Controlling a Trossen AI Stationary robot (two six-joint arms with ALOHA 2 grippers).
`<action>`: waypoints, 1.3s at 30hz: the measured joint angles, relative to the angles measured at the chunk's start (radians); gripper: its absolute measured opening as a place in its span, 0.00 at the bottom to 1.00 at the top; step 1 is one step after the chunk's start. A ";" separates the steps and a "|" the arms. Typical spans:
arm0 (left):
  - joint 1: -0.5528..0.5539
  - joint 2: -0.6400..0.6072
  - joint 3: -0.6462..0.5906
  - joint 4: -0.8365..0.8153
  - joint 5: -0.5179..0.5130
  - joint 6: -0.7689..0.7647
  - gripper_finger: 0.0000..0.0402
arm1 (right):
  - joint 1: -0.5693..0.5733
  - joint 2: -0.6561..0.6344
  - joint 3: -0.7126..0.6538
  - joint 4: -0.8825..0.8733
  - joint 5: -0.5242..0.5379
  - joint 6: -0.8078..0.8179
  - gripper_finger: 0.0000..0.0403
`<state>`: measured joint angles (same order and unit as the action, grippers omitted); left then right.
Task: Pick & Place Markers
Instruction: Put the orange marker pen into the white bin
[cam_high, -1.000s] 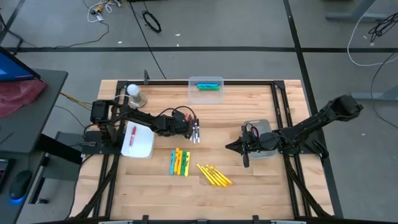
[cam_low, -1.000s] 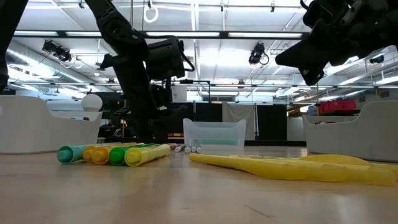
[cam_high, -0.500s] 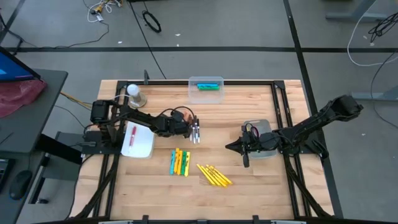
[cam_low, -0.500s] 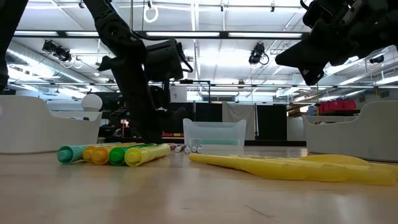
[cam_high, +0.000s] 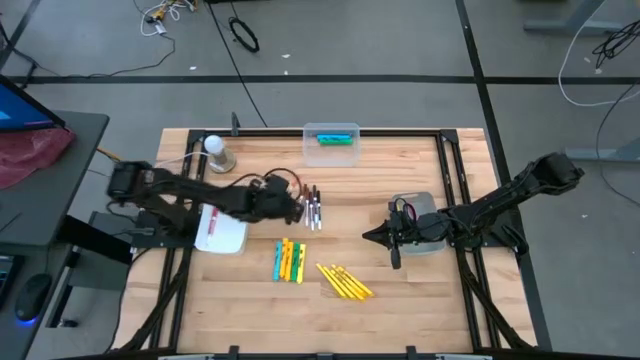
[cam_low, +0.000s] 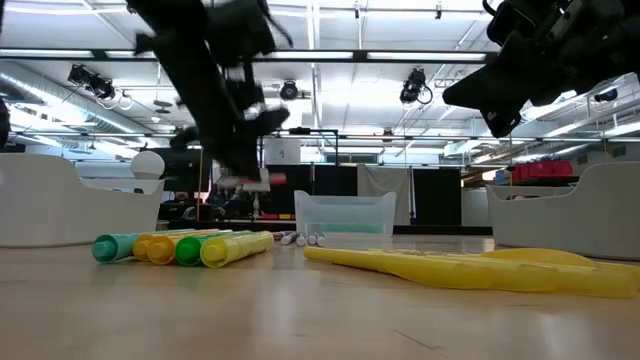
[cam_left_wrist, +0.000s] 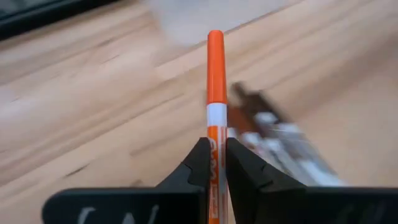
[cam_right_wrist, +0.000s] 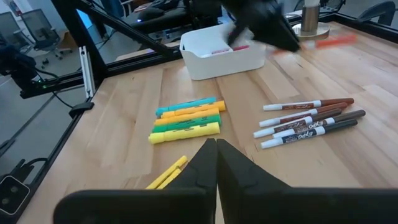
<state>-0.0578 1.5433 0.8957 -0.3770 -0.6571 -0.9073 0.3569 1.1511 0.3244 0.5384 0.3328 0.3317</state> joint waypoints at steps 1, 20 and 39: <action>-0.030 -0.032 0.000 0.001 0.002 0.003 0.08 | 0.000 0.000 0.000 0.001 0.000 0.000 0.02; -0.490 -0.347 -0.015 -0.938 0.182 -0.986 0.08 | -0.002 0.000 0.000 0.001 0.019 -0.014 0.02; -0.236 -0.352 -0.314 -0.644 0.345 -0.959 0.09 | -0.004 0.000 0.000 -0.002 0.063 -0.011 0.02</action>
<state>-0.2938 1.1915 0.5817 -1.0209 -0.3120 -1.8663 0.3531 1.1511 0.3244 0.5360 0.3961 0.3206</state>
